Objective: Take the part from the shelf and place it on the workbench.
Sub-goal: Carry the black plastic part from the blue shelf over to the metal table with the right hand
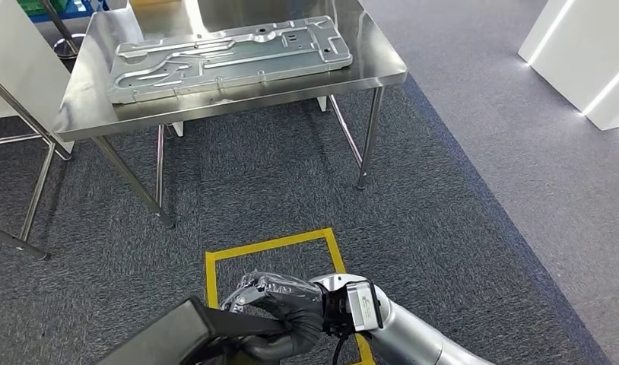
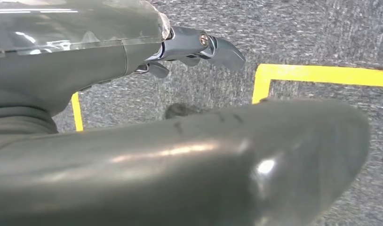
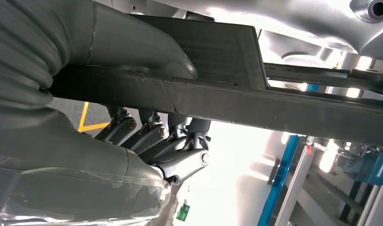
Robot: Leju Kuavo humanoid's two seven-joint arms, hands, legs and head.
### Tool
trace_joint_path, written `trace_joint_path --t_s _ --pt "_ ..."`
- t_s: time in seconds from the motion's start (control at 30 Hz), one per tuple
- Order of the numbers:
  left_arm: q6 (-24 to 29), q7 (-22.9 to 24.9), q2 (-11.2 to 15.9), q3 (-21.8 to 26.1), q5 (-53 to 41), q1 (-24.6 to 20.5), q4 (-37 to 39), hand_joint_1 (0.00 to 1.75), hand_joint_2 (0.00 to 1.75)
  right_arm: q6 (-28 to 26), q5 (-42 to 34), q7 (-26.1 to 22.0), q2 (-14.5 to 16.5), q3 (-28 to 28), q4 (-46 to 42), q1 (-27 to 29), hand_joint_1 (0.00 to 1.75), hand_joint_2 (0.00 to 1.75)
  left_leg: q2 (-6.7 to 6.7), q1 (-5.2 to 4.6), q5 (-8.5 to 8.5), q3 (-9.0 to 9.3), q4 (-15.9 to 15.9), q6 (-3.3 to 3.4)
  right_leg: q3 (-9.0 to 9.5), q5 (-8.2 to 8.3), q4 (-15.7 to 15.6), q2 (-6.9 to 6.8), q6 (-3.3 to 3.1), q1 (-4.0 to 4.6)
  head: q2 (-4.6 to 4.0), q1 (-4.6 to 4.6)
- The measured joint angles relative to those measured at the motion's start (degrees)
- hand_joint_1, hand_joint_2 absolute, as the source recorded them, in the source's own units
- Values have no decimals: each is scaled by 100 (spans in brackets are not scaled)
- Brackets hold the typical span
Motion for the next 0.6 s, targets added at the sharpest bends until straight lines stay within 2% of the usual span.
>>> trace_joint_path --t_s 0.03,0.07,0.1,0.13,0.23,0.27,0.33,0.37,0.4,0.43,0.47,0.5,0.53,0.57,0.6 --pt "1 -1 10 2 -7 4 0 0 0 -2 1 1 -1 -5 2 0 173 175 5 -16 208 84 -338 42 54 -42 0 2 18 12 0 4" --pt "1 -1 23 3 -12 0 0 0 0 -3 1 2 -2 -12 4 0 173 175 6 -37 318 147 -577 89 87 -81 -1 3 44 19 0 5" --pt "2 -1 38 4 -15 -3 -1 0 0 -4 1 2 -4 -18 7 1 173 175 8 -60 369 185 -702 136 116 -102 8 4 77 22 0 8" --pt "5 -2 54 5 -17 -2 -1 0 0 -5 1 3 -5 -23 9 2 173 175 6 -76 335 203 -727 178 133 -98 43 5 117 23 0 10" --pt "39 -5 77 15 1 4 -2 0 0 2 0 0 -8 -35 10 -8 173 175 0 -43 406 403 -841 264 113 -142 298 0 220 22 0 18" --pt "52 -6 78 23 11 -3 -2 0 0 5 -1 -1 -9 -38 11 -16 173 175 0 -30 397 467 -864 278 14 -253 497 -1 250 14 0 26" --pt "63 -7 78 40 25 -17 -2 0 0 9 -2 -1 -14 -40 20 -16 173 175 -2 -21 353 518 -875 295 -387 -561 1098 -3 305 -24 0 44" --pt "63 -7 78 45 25 -18 -2 0 0 10 -2 -1 -18 -40 27 -6 173 175 -6 -20 327 531 -873 291 -608 -665 1377 -3 331 -44 0 45" --pt "64 -7 78 48 26 -13 -2 0 0 10 -2 0 -22 -40 36 5 173 175 -9 -18 298 553 -871 280 -769 -669 1521 -4 353 -64 0 47" --pt "68 -7 77 49 27 -6 -2 0 0 10 -2 0 -26 -40 42 11 173 175 -11 -12 264 586 -868 264 -832 -547 1472 -6 370 -82 0 47" --pt "72 -8 75 50 31 0 -2 0 0 10 -2 0 -28 -40 44 13 173 175 -13 -2 225 635 -865 240 -784 -305 1219 -8 380 -97 0 47" --pt "79 -12 74 54 36 4 -2 0 0 10 -2 0 -28 -39 45 13 173 175 -13 9 178 692 -864 211 -672 -22 835 -12 383 -110 0 49" --pt "90 -16 73 62 45 1 -2 0 0 10 -2 0 -29 -38 50 11 173 175 -14 17 134 744 -862 178 -561 156 493 -16 380 -106 -1 50" --pt "101 -24 73 75 58 -7 -2 0 0 9 -3 0 -29 -36 57 7 173 175 -16 20 97 776 -868 140 -476 244 242 -24 350 -91 -1 56" --pt "112 -33 74 92 71 -15 -2 0 0 9 -3 0 -29 -34 65 4 173 175 -15 19 65 792 -880 101 -440 264 116 -28 308 -78 -1 62"
